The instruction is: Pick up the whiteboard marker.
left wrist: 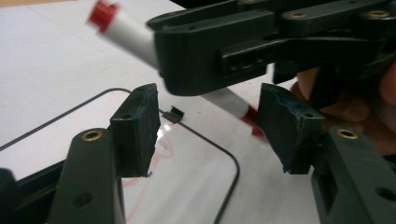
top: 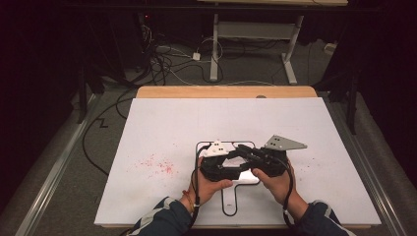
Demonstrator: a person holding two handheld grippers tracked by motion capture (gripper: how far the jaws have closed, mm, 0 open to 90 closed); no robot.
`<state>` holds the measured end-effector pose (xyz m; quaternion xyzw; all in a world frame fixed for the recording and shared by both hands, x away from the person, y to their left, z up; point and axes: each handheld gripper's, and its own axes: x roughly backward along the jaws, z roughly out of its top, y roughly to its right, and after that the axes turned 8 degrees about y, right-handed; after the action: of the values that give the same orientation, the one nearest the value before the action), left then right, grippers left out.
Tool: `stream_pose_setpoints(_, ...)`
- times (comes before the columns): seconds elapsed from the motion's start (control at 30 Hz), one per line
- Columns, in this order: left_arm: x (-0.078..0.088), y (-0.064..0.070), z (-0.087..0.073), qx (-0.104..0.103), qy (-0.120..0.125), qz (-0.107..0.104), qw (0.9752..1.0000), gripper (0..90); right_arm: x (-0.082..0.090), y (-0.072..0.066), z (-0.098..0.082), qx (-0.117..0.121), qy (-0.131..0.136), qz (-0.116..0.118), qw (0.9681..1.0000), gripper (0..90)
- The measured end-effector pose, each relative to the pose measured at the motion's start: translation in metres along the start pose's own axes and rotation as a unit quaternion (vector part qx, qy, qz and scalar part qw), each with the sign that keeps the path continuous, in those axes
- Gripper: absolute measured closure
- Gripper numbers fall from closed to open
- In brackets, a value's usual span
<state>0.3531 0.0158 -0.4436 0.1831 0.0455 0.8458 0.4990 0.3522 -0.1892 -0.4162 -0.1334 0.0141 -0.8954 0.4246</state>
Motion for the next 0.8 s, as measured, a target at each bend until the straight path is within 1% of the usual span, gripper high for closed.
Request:
stream_pose_setpoints(0.07, 0.001, -0.004, 0.0, 0.004, 0.001, 0.0, 1.0, 42.0, 0.0, 0.0, 0.0, -0.003, -0.001, 0.006, 1.0, 81.0)
stream_pose_setpoints(0.1, 0.002, -0.005, 0.0, 0.001, 0.0, 0.004, 1.0, 43.5, -0.001, -0.001, 0.0, -0.001, -0.002, 0.006, 1.0, 81.0)
stream_pose_setpoints(0.17, 0.003, -0.007, 0.0, -0.004, -0.003, 0.006, 1.0, 49.9, -0.001, -0.003, -0.001, 0.001, -0.003, 0.011, 0.9999, 81.0)
stream_pose_setpoints(0.2, 0.004, -0.008, 0.0, -0.008, -0.005, 0.009, 0.9999, 51.6, -0.002, -0.003, -0.001, 0.003, -0.004, 0.012, 0.9999, 81.0)
stream_pose_setpoints(0.3, 0.005, -0.009, 0.0, -0.021, -0.012, 0.01, 0.9997, 61.8, -0.001, -0.004, -0.002, 0.004, -0.004, 0.013, 0.9999, 81.0)
stream_pose_setpoints(0.43, 0.003, -0.007, -0.001, -0.049, -0.027, 0.022, 0.9982, 77.2, -0.001, -0.006, -0.001, 0.006, -0.002, 0.013, 0.9999, 81.0)
stream_pose_setpoints(0.5, 0.004, -0.008, -0.001, -0.058, -0.028, 0.022, 0.9977, 78.0, 0.0, -0.008, -0.001, 0.016, -0.003, 0.012, 0.9998, 80.8)
stream_pose_setpoints(0.6, 0.005, -0.009, -0.001, -0.079, -0.038, 0.03, 0.9957, 78.2, -0.001, -0.009, -0.001, 0.016, -0.006, 0.012, 0.9998, 79.2)
stream_pose_setpoints(0.67, 0.005, -0.012, -0.003, -0.088, -0.043, 0.035, 0.9946, 78.3, -0.001, -0.009, -0.001, 0.016, -0.007, 0.012, 0.9998, 71.3)
stream_pose_setpoints(0.73, 0.008, -0.018, -0.007, -0.106, -0.048, 0.047, 0.9921, 78.3, 0.001, -0.009, 0.0, 0.021, -0.008, 0.007, 0.9997, 65.3)
stream_pose_setpoints(0.77, 0.009, -0.021, -0.009, -0.109, -0.047, 0.05, 0.9917, 78.4, 0.002, -0.009, 0.0, 0.021, -0.007, 0.002, 0.9998, 59.3)
stream_pose_setpoints(0.8, 0.009, -0.021, -0.009, -0.109, -0.047, 0.05, 0.9917, 78.3, 0.002, -0.009, 0.0, 0.021, -0.007, 0.002, 0.9998, 59.3)
